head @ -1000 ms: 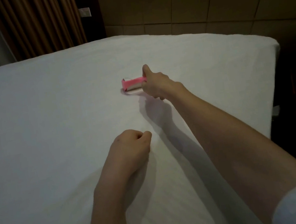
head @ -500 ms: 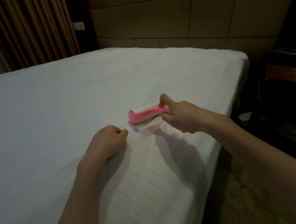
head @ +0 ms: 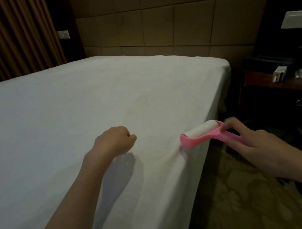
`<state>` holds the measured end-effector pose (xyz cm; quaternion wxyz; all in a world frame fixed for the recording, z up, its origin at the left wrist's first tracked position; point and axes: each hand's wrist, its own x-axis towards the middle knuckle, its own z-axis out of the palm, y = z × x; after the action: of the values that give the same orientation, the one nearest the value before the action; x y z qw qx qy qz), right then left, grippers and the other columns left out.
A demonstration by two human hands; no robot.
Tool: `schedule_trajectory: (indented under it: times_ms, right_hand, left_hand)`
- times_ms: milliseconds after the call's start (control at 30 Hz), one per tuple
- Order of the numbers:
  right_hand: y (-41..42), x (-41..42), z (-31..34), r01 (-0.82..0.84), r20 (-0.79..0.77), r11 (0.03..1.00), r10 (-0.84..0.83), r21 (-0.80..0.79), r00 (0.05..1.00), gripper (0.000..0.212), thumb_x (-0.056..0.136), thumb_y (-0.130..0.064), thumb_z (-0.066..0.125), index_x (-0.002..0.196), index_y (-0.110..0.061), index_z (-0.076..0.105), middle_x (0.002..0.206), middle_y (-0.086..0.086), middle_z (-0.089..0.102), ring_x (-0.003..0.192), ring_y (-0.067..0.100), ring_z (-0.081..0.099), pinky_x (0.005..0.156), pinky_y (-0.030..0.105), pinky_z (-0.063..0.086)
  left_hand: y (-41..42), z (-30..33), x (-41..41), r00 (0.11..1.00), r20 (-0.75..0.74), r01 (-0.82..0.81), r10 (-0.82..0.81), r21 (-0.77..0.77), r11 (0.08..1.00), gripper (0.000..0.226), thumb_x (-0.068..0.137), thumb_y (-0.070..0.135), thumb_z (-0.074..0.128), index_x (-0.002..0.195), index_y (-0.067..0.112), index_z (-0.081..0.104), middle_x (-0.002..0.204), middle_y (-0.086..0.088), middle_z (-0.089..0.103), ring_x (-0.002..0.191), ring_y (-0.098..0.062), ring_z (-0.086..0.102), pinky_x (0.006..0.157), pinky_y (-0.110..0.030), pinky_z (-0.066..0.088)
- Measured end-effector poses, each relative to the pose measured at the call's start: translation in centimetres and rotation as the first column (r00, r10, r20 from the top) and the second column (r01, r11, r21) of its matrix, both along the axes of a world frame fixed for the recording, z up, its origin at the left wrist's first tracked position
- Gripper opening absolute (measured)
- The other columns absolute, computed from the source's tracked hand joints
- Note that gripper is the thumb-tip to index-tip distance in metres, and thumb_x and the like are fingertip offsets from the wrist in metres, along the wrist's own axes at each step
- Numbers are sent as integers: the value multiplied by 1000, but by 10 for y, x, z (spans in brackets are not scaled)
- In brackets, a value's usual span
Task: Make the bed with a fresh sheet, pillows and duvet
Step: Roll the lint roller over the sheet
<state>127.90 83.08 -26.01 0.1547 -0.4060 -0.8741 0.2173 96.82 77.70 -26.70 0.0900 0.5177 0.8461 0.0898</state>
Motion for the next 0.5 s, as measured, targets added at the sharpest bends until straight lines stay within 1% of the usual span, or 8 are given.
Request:
schedule_trajectory:
  times_ms: [100,167,233,267,333,400,433,500]
  right_hand:
    - [19,-9,-15,26,36,999,-28,35,999,15,100,-39,35,114,-44,31,51,-1,45,35,6,35,38,18,27]
    - [36,-22,-22,32,41,999,-34,35,999,13,100,-41,33,111,-46,29,52,-1,43,34,6,33,37,18,26]
    - [59,-41,-21,33,17,999,-33,11,999,7,100,-41,34,106,-44,32,52,-2,43,36,5,34,38,20,26]
    - [72,-53,-19,27,10,1000,-27,10,1000,6,100,-41,35,105,-40,33,53,-2,45,38,8,38,38,22,28]
    - [102,-86,-16,20,27,999,-21,48,999,8,101,-36,37,107,-32,33,55,-2,47,43,13,43,43,23,30]
    - [133,-128,-17,19,80,993,-28,113,996,15,101,-31,37,114,-27,31,61,-1,50,51,17,47,50,30,31]
    - [147,-151,-18,24,96,991,-36,131,995,21,101,-29,37,121,-25,30,66,1,51,56,20,49,55,31,33]
    - [175,-194,-20,42,105,988,-58,148,993,35,101,-28,35,134,-20,26,77,7,54,66,29,51,63,33,36]
  left_hand:
    - [29,0,7,998,40,49,-48,-16,999,33,94,29,41,70,11,54,78,-3,58,66,-20,55,69,-29,46]
    - [52,-4,6,997,29,73,-72,-25,997,33,95,28,40,67,13,49,74,-1,53,62,-17,51,63,-27,42]
    - [75,-9,0,997,14,75,-75,-21,997,33,95,28,40,65,12,45,74,-2,50,62,-17,47,58,-26,34]
    - [85,-12,-4,997,12,80,-80,-29,996,33,95,28,41,67,10,45,79,-4,52,68,-19,49,60,-26,34]
    - [100,-22,-10,995,26,92,-91,-40,995,32,96,31,41,78,8,53,98,-11,59,88,-27,55,69,-28,37]
    - [108,-29,-14,994,35,106,-105,-30,994,33,96,33,40,90,8,61,111,-14,60,99,-31,56,73,-28,37]
    - [109,-32,-15,992,49,118,-117,-24,993,33,96,33,40,88,9,60,111,-15,61,99,-31,56,73,-28,37]
    - [109,-35,-19,984,95,150,-148,-14,989,31,96,33,39,75,11,49,105,-15,60,97,-31,56,72,-29,36]
